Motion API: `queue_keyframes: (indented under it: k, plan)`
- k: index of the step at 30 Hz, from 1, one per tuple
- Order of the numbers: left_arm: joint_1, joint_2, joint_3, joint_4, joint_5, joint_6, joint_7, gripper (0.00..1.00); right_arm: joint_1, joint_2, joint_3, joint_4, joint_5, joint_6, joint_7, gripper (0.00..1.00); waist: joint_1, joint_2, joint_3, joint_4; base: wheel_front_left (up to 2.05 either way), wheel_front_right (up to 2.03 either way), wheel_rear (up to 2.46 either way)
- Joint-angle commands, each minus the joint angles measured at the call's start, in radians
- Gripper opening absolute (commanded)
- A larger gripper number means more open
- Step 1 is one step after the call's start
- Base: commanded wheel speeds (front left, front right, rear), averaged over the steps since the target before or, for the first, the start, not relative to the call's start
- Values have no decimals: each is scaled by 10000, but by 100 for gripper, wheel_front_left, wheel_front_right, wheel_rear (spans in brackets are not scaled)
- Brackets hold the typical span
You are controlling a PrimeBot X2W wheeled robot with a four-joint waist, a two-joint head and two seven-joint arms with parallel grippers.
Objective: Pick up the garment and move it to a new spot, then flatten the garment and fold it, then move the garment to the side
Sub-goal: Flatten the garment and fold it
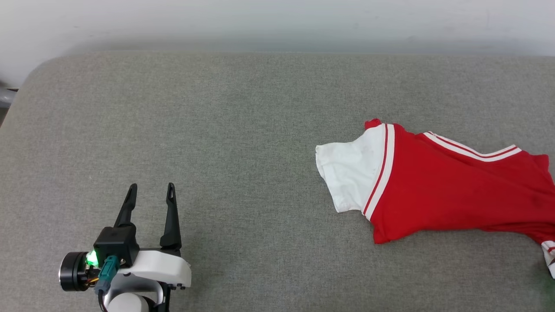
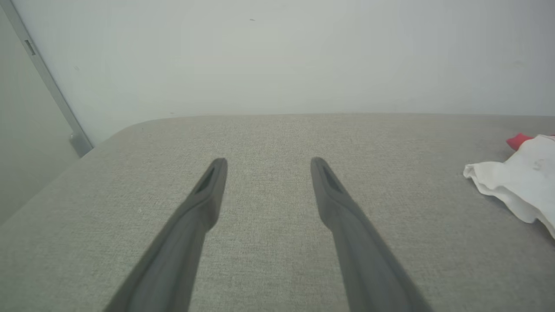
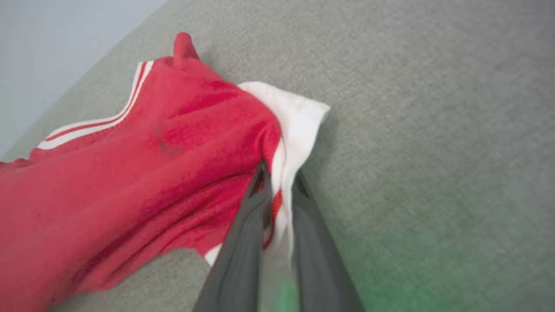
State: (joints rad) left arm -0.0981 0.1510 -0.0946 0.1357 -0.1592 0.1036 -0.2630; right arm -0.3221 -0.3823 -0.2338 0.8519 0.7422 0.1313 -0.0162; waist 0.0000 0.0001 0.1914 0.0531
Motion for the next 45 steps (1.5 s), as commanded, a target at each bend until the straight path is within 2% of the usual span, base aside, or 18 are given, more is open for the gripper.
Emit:
queue_keyframes:
  k: [1, 2, 3, 4, 10, 18, 20, 25, 29, 33, 39, 45]
  plan:
    - [88, -38, 41, 42, 97, -54, -25, 100, -199, -7, 75, 229, -220, -11, 5, 0, 0, -1, -26, -13, 0, 0, 0]
    - [94, -58, 74, 66, 106, -76, -25, 100, -240, 15, 92, 332, -301, -11, -108, 28, 0, -1, -55, -27, 0, 0, 0]
    - [110, -75, 104, 87, 142, -108, -25, 100, -275, 33, 115, 364, -408, -11, -253, 92, 0, -1, -93, -46, 0, 0, 0]
    - [124, -90, 125, 106, 169, -136, -25, 100, -307, 6, 151, 347, -552, -11, -458, 100, 0, -1, -137, -60, 0, 0, 0]
    - [229, -136, 248, 201, 288, -239, -25, 100, 129, -200, 384, -117, -1534, -11, -1661, 100, 0, -1, -548, -180, 0, 0, 0]
    - [283, -74, 355, 136, 402, -406, -25, 100, 839, -86, -500, -1792, -3343, -9, -2431, 100, 0, -1, -883, -486, 0, 0, 0]
    - [151, -12, 374, 142, 417, -498, -25, 100, 1046, 228, -861, -2800, -4132, -9, -2473, 100, 0, -1, -939, -587, 0, 0, 0]
    - [-302, 175, 348, 179, 492, -773, -25, 100, 1637, 1549, -1391, -5963, -5722, -9, -2484, 100, 0, -1, -996, -750, 0, 0, 0]
    - [-945, 368, 212, 326, 483, -1136, -25, 100, 2167, 2531, -1028, -7882, -6555, -9, -2486, 100, 0, -1, -973, -816, 0, 0, 0]
    - [-1836, 568, 5, 605, 374, -1605, 87, 100, 2635, 3015, -441, -8979, -6844, -11, -2486, 100, 0, -1, -887, -847, 0, 0, 0]
    - [-3613, 846, -635, 1065, -41, -2166, 1009, 100, 3188, 3261, 571, -9637, -7028, -11, -2489, 100, 0, -1, -603, -994, 0, 0, 0]
    - [-5426, 1185, -1902, 1516, -869, -2321, 2576, 100, 3263, 3319, 1060, -9523, -7019, -11, -2490, 100, 0, -1, -176, -1276, 0, 0, 0]
